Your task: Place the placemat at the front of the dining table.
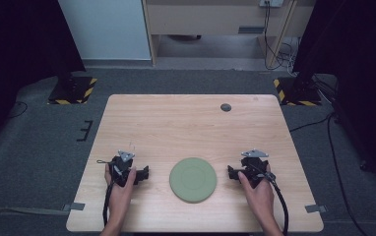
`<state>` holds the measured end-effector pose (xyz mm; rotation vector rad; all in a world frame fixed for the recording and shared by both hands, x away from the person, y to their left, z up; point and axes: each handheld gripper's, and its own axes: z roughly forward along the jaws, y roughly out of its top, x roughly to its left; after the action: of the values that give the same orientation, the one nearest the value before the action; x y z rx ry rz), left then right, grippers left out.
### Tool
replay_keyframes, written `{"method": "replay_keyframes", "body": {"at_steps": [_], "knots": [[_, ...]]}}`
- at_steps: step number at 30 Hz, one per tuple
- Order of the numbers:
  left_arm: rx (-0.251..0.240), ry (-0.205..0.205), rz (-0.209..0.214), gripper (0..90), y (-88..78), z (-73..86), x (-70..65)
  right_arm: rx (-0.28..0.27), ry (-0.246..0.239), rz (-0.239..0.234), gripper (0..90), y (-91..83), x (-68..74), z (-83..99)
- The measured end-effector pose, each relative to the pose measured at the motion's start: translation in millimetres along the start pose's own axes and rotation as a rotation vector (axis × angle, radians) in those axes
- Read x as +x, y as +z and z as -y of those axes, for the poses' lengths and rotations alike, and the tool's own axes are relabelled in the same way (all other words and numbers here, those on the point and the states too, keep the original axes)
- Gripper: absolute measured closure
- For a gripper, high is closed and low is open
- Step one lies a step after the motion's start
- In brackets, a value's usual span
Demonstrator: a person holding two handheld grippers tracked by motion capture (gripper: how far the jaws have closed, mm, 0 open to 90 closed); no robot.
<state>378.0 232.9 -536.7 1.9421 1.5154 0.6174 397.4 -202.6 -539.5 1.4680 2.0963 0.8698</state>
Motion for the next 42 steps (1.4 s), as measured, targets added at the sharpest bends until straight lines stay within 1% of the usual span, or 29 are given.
{"method": "replay_keyframes", "body": {"at_steps": [3, 4, 5, 8, 9, 10, 12, 13, 14, 15, 17, 19, 20, 21, 22, 24, 25, 26, 27, 28, 30, 32, 33, 34, 40, 42], "knots": [[0.001, 0.001, 0.001, 0.0, 0.0, 0.0, 0.0, -0.002, -0.008, -0.004, 0.3, 1.3, -0.1, -1.1], [0.0, 0.001, 0.001, 0.0, 0.0, 0.0, 0.1, -0.001, -0.004, -0.005, 0.4, 2.1, 0.7, -2.0], [0.0, 0.008, 0.011, 0.0, -0.1, 0.0, 0.4, -0.002, -0.003, -0.009, 0.6, 2.0, 0.3, -2.0], [-0.004, 0.033, 0.04, 0.0, -0.9, 0.3, -0.1, -0.002, -0.022, -0.022, 1.4, 0.7, -1.4, -1.0], [-0.004, 0.033, 0.04, 0.8, -0.9, 0.3, -0.1, 0.001, -0.033, -0.031, 1.8, 0.0, -2.2, -1.0], [-0.017, 0.035, 0.066, 2.4, -3.2, 0.4, -1.2, 0.006, -0.041, -0.038, 2.9, -1.1, -2.8, -0.9], [-0.031, 0.045, 0.076, 2.4, -5.9, 0.6, -3.3, 0.007, -0.051, -0.043, 6.1, -3.5, -2.0, -0.4], [-0.031, 0.045, 0.076, 2.8, -5.9, 0.6, -3.3, 0.007, -0.051, -0.043, 6.1, -3.5, -2.0, -0.4], [-0.044, 0.065, 0.088, 2.9, -9.3, 1.0, -6.2, 0.006, -0.086, -0.067, 6.1, -7.4, 0.7, 0.7], [-0.051, 0.074, 0.097, 2.7, -10.8, 1.3, -7.6, 0.001, -0.102, -0.074, 6.2, -9.3, 1.7, 1.0], [-0.069, 0.093, 0.119, 2.7, -13.8, 2.4, -10.8, -0.01, -0.113, -0.107, 6.0, -15.0, 4.2, 1.2], [-0.083, 0.101, 0.146, 2.7, -15.9, 3.5, -13.9, -0.018, -0.118, -0.136, 5.8, -21.4, 7.3, 1.6], [-0.089, 0.105, 0.161, 2.6, -16.9, 3.8, -15.7, -0.023, -0.125, -0.146, 5.7, -24.2, 9.3, 1.9], [-0.089, 0.105, 0.161, 2.6, -16.9, 3.8, -15.7, -0.023, -0.125, -0.146, 5.7, -24.2, 9.3, 1.9], [-0.097, 0.118, 0.193, 2.6, -19.2, 3.7, -20.4, -0.032, -0.143, -0.163, 5.7, -28.3, 13.7, 2.5], [-0.103, 0.136, 0.215, 2.6, -21.3, 3.6, -25.6, -0.04, -0.159, -0.183, 5.7, -31.2, 18.7, 3.2], [-0.103, 0.136, 0.215, 2.6, -21.3, 3.6, -25.6, -0.04, -0.159, -0.183, 5.7, -31.2, 18.7, 3.2], [-0.103, 0.154, 0.237, 2.6, -22.7, 3.9, -32.5, -0.037, -0.175, -0.19, 5.8, -31.2, 23.2, 4.2], [-0.103, 0.154, 0.237, 2.6, -22.7, 3.9, -32.5, -0.037, -0.175, -0.19, 5.8, -31.2, 23.2, 4.2], [-0.1, 0.17, 0.249, 2.6, -23.0, 4.0, -36.8, -0.03, -0.187, -0.195, 5.8, -30.2, 26.6, 4.9], [-0.093, 0.18, 0.264, 2.6, -22.4, 4.6, -41.1, -0.03, -0.202, -0.199, 5.8, -29.4, 28.7, 5.4], [-0.085, 0.188, 0.277, 2.5, -21.4, 5.4, -44.9, -0.026, -0.205, -0.202, 5.7, -29.1, 31.5, 6.1], [-0.085, 0.188, 0.277, 2.5, -21.4, 5.4, -44.9, -0.024, -0.209, -0.204, 5.7, -28.9, 32.7, 6.4], [-0.08, 0.195, 0.287, 2.5, -20.6, 6.0, -48.1, -0.022, -0.213, -0.204, 5.7, -28.8, 34.1, 6.7], [-0.071, 0.204, 0.312, 2.5, -20.5, 7.0, -55.2, -0.025, -0.226, -0.214, 5.6, -28.2, 39.9, 7.2], [-0.069, 0.208, 0.32, 2.5, -21.0, 7.1, -58.3, -0.018, -0.23, -0.22, 5.6, -28.2, 42.7, 7.2]]}}
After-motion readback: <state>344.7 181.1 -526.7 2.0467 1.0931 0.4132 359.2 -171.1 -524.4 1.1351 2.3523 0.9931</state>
